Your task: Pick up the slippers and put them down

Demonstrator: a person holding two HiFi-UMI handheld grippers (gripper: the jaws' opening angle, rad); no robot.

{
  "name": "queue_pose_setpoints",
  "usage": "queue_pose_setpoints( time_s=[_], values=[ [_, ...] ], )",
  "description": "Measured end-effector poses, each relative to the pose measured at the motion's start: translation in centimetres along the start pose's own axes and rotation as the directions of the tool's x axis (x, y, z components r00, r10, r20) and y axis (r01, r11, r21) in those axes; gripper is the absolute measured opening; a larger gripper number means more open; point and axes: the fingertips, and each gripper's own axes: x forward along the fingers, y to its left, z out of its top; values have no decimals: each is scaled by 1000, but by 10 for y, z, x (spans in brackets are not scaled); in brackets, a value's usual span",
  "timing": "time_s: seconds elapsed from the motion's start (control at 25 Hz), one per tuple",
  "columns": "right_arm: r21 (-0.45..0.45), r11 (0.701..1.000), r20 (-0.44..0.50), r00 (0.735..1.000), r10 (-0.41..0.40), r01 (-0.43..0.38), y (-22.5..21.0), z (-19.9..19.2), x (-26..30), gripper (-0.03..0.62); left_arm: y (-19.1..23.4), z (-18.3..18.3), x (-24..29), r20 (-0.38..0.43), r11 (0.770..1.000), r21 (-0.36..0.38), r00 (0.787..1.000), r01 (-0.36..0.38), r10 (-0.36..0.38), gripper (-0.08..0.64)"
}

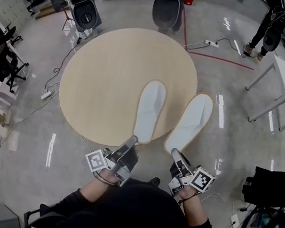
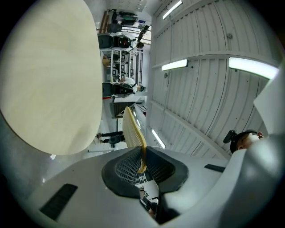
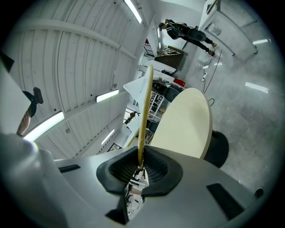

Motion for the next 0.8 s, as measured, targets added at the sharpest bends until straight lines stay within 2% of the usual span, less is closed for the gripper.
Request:
queue_pose_setpoints(
  time_s=[0.4, 0.68, 0.8],
  values=[
    [28, 999, 16, 1000, -22, 22, -24, 38, -37, 43, 0, -36, 64, -66, 1000, -4, 998, 4, -5, 48],
    [31, 997, 14, 997, -70, 70, -63, 69, -39, 43, 38, -40, 110, -84, 999, -41, 996, -16, 12, 48],
    [27, 995, 7, 996, -94, 93, -85, 94, -37, 43, 63, -40, 140, -94, 998, -55, 995, -22, 16, 47]
  ],
)
